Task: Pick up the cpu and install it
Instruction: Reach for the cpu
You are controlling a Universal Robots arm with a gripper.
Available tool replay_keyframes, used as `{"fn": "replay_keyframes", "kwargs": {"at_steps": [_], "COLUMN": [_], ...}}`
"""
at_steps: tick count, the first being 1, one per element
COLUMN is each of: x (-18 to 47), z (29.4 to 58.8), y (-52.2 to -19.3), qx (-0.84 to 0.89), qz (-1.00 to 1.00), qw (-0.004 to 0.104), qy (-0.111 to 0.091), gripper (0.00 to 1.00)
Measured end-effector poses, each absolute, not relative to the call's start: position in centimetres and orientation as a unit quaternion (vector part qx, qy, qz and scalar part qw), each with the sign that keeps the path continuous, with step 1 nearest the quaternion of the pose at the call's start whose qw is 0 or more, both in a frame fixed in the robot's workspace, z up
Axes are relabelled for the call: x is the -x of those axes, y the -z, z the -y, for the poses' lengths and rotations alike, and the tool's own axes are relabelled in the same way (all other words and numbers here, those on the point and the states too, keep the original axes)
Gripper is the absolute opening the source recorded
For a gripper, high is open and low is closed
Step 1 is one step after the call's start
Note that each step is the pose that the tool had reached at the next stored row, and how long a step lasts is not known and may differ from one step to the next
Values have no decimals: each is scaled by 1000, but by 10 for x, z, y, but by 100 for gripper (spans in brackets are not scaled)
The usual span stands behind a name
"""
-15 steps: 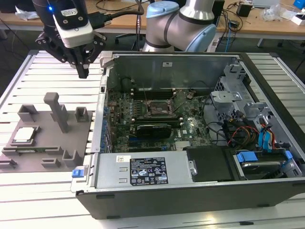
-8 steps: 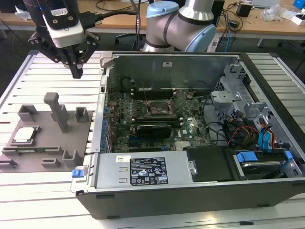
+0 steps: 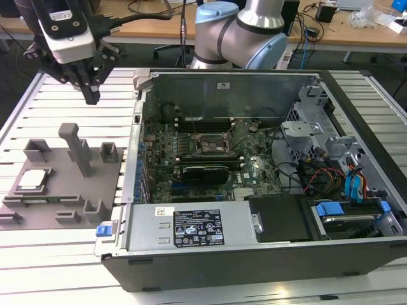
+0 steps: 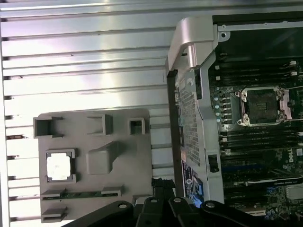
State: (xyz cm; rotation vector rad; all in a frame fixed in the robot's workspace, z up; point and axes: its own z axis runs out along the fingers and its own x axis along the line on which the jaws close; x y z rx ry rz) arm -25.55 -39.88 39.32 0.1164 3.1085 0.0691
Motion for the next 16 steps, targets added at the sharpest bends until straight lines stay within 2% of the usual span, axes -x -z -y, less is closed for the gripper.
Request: {"fn": "replay_keyframes", "kwargs": {"at_steps": [16], "x": [299], "z": [399], "y": [-393], "qx": [-37], "qz": [-999], "qw": [16], "qy": [-22], "gripper": [11]}}
